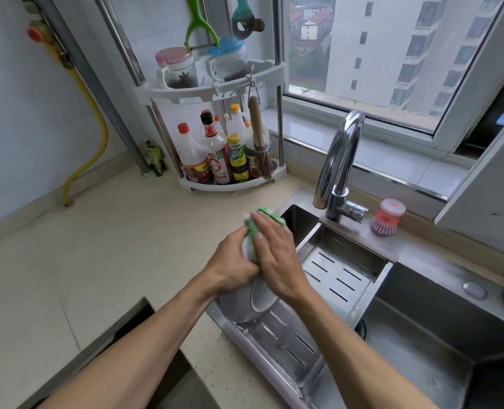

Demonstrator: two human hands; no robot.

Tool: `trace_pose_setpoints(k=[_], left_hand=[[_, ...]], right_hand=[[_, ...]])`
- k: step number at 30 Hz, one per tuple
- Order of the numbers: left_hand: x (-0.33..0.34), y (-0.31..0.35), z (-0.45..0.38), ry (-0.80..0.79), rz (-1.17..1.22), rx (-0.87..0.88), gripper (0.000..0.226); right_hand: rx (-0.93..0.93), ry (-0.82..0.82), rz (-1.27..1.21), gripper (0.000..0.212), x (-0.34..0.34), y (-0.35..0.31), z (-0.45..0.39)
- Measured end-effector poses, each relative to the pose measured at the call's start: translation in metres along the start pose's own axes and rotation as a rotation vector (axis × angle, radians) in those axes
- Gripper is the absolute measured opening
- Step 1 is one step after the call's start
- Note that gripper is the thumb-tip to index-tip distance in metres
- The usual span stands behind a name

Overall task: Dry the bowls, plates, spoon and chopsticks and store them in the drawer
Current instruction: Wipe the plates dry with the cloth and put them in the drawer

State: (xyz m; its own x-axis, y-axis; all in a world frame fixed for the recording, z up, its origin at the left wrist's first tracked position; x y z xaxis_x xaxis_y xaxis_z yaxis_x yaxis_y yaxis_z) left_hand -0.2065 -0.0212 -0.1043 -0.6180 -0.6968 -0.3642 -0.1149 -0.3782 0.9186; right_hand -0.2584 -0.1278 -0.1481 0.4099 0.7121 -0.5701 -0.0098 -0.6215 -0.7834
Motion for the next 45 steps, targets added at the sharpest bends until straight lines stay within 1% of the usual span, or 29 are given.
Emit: trace_pose_setpoints(k=[3, 4, 5, 7, 9, 10, 11, 13, 15, 17, 19, 21, 22, 24, 26, 28, 30, 31, 32, 33, 34, 35, 36, 38, 39, 40, 43, 44, 45], left_hand=[[-0.005, -0.001, 0.005, -0.032, -0.074, -0.005, 0.045], [-0.005, 0.0, 0.005, -0.021, -0.08, 0.0, 0.045], [-0.004, 0.001, 0.005, -0.008, -0.077, 0.004, 0.045], [-0.002, 0.002, 0.002, 0.011, -0.052, -0.019, 0.044], [-0.003, 0.005, 0.003, -0.021, -0.067, -0.017, 0.046], [-0.005, 0.006, 0.004, -0.049, -0.083, -0.007, 0.048], [-0.007, 0.006, 0.005, -0.07, -0.091, 0.011, 0.051], [-0.012, 0.007, 0.01, -0.086, -0.076, 0.044, 0.055], [-0.017, 0.007, 0.014, -0.08, -0.051, 0.057, 0.058], [-0.024, 0.006, 0.016, -0.093, -0.027, 0.016, 0.058], [-0.032, 0.007, 0.013, -0.147, -0.023, -0.057, 0.061], [-0.033, 0.014, 0.006, -0.214, -0.105, -0.118, 0.058], [-0.03, 0.017, 0.003, -0.235, -0.168, -0.126, 0.052], [-0.022, 0.02, -0.001, -0.225, -0.254, -0.113, 0.04], [-0.016, 0.014, -0.003, -0.168, -0.229, -0.114, 0.039], [-0.014, 0.008, -0.003, -0.084, -0.149, -0.11, 0.04], [-0.011, 0.006, -0.003, -0.033, -0.1, -0.09, 0.045], [-0.01, 0.007, -0.002, -0.028, -0.104, -0.085, 0.048], [-0.01, 0.007, -0.001, -0.025, -0.116, -0.078, 0.05], [-0.009, 0.007, 0.0, -0.012, -0.12, -0.08, 0.05], [-0.01, 0.006, 0.001, 0.007, -0.112, -0.079, 0.051], [-0.012, 0.006, 0.001, 0.032, -0.096, -0.077, 0.052], [-0.014, 0.005, 0.0, 0.061, -0.075, -0.08, 0.051], [-0.017, 0.004, -0.001, 0.099, -0.049, -0.09, 0.043], [-0.017, 0.005, 0.0, 0.098, -0.052, -0.088, 0.041], [-0.017, 0.005, 0.002, 0.09, -0.059, -0.087, 0.044], [-0.015, 0.006, 0.008, 0.086, -0.074, -0.085, 0.06], [-0.014, 0.007, 0.008, 0.096, -0.07, -0.086, 0.061], [-0.014, 0.007, 0.008, 0.108, -0.067, -0.088, 0.061]], right_hand=[[0.314, -0.023, -0.198, 0.056, -0.017, 0.029, -0.017], [0.35, -0.022, -0.218, 0.057, -0.02, 0.03, -0.019], [0.333, -0.004, -0.209, 0.058, -0.018, 0.025, -0.018], [0.215, 0.041, -0.128, 0.058, -0.009, 0.008, -0.01], [0.146, 0.085, -0.1, 0.052, -0.004, 0.006, -0.003], [0.192, 0.095, -0.139, 0.045, -0.008, 0.009, -0.004], [0.291, 0.093, -0.22, 0.037, -0.013, 0.015, -0.006], [0.496, 0.097, -0.318, 0.037, -0.021, 0.032, -0.009], [0.577, 0.089, -0.338, 0.04, -0.027, 0.038, -0.012], [0.587, 0.079, -0.334, 0.04, -0.03, 0.037, -0.013], [0.536, 0.064, -0.268, 0.038, -0.033, 0.033, -0.017], [0.403, 0.002, -0.15, 0.041, -0.035, 0.026, -0.022], [0.325, -0.032, -0.067, 0.043, -0.035, 0.02, -0.026], [0.209, -0.046, 0.093, 0.042, -0.031, 0.007, -0.029], [0.129, 0.038, 0.134, 0.039, -0.023, -0.002, -0.025], [0.021, 0.147, 0.14, 0.034, -0.013, -0.008, -0.014], [-0.027, 0.19, 0.12, 0.044, -0.005, 0.0, -0.005], [0.03, 0.165, 0.053, 0.05, -0.008, 0.006, -0.007], [0.139, 0.142, -0.031, 0.055, -0.012, 0.01, -0.01], [0.256, 0.123, -0.108, 0.056, -0.015, 0.013, -0.014], [0.323, 0.109, -0.155, 0.055, -0.013, 0.014, -0.017], [0.304, 0.11, -0.142, 0.055, -0.011, 0.009, -0.018], [0.229, 0.106, -0.082, 0.055, -0.008, -0.001, -0.017], [0.045, 0.109, 0.034, 0.054, 0.002, -0.015, -0.011], [0.01, 0.104, 0.032, 0.054, 0.005, -0.014, -0.009], [0.033, 0.084, -0.013, 0.054, 0.003, -0.009, -0.01], [0.323, -0.004, -0.234, 0.05, -0.009, 0.015, -0.022], [0.361, -0.011, -0.241, 0.047, -0.012, 0.016, -0.023], [0.331, 0.003, -0.212, 0.045, -0.012, 0.011, -0.022]])
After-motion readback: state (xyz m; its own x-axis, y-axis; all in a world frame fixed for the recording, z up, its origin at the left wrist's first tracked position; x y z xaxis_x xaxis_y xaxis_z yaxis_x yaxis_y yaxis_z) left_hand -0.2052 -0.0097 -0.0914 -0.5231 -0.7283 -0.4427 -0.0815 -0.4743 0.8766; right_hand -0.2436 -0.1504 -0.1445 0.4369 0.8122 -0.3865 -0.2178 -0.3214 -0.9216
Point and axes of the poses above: each hand's wrist, its own z-axis away from the middle knuckle, its own x-axis out of the palm, y = z × x, the point moved 1 cm from there along -z, towards the middle knuckle, and after that the axes turned 8 degrees about z, right-handed, at the moved point
